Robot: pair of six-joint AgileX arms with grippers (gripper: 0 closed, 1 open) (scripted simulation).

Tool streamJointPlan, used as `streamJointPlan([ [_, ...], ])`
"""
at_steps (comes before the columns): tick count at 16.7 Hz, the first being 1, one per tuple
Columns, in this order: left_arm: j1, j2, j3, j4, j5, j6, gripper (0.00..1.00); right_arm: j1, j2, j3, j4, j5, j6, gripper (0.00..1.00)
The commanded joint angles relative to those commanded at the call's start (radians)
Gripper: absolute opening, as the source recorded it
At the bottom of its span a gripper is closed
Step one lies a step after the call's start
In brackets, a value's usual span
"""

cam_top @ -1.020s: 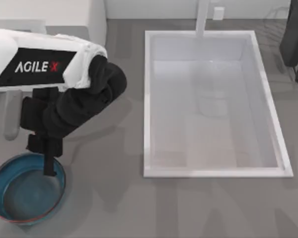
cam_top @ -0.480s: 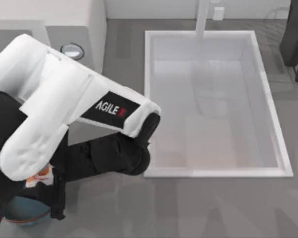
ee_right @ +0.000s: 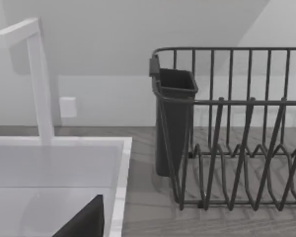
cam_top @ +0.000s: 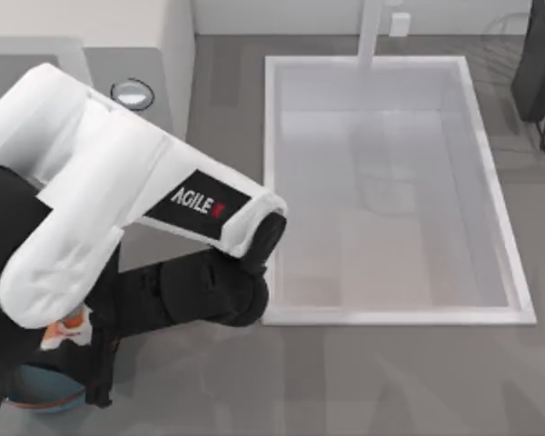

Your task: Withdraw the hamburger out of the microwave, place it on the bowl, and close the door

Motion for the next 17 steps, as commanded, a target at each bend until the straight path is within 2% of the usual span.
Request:
streamJointPlan([
  [6, 0.063, -0.002, -0.113, 0.137, -0.059, 0.043, 0.00, 0.000, 0.000, 0.000, 0.000, 0.000, 0.000, 1.00],
  [10, 0.066, 0.001, -0.120, 0.144, -0.062, 0.044, 0.00, 0.000, 0.000, 0.000, 0.000, 0.000, 0.000, 1.00],
  [17, 0.066, 0.001, -0.120, 0.144, -0.062, 0.044, 0.53, 0.000, 0.000, 0.000, 0.000, 0.000, 0.000, 1.00],
])
